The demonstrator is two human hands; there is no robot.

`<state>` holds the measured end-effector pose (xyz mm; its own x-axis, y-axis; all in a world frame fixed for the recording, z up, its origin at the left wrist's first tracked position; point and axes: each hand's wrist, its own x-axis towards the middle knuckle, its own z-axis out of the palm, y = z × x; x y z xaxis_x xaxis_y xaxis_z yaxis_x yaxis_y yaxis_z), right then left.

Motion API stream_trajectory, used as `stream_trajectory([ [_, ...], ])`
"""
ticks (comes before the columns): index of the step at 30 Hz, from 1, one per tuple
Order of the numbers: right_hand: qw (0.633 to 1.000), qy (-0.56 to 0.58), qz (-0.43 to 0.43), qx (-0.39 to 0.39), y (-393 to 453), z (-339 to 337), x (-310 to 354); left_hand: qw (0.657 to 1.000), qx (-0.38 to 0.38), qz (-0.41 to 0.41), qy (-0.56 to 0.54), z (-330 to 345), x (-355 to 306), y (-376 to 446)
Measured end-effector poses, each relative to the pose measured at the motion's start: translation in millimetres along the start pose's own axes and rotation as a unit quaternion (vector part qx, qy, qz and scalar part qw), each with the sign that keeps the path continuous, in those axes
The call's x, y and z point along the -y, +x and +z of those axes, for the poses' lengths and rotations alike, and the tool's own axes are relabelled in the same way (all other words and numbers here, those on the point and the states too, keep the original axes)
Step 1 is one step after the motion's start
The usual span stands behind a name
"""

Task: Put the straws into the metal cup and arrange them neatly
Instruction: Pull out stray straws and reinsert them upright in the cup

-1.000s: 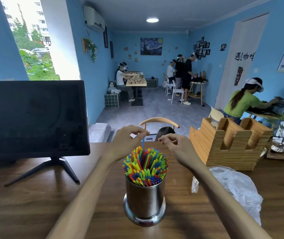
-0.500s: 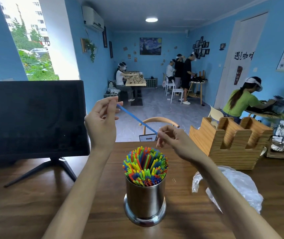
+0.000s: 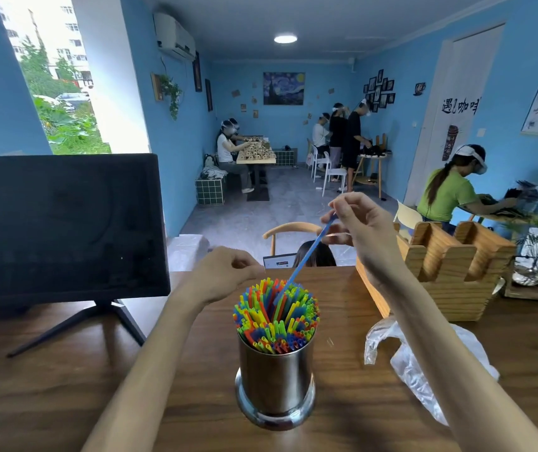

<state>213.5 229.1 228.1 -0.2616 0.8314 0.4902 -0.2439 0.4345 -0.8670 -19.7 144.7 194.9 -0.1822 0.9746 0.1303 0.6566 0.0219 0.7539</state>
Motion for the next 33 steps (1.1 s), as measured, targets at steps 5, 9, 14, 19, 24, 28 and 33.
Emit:
stream_trajectory([
  [5,0.978,-0.179,-0.053,0.094,-17,18,-21,1.0,-0.016,0.018,0.02,16,4,10],
  [9,0.933,-0.309,-0.097,0.158,-29,25,-50,0.998,0.04,0.05,0.02,25,7,13],
  [14,0.906,-0.347,-0.016,0.243,-26,18,-64,0.996,0.033,0.071,0.033,35,12,15],
  [19,0.92,-0.342,0.094,0.164,-5,8,-78,0.996,0.036,0.053,0.058,42,20,15],
  [24,0.919,-0.244,0.211,0.229,-3,-2,-90,0.997,0.022,0.065,0.043,45,22,13],
  [28,0.926,-0.181,0.245,0.225,-2,-5,-93,0.996,0.023,0.069,0.045,46,24,14],
  [33,0.925,-0.176,0.254,0.22,-5,-7,-89,0.998,0.022,0.059,0.024,48,28,15],
])
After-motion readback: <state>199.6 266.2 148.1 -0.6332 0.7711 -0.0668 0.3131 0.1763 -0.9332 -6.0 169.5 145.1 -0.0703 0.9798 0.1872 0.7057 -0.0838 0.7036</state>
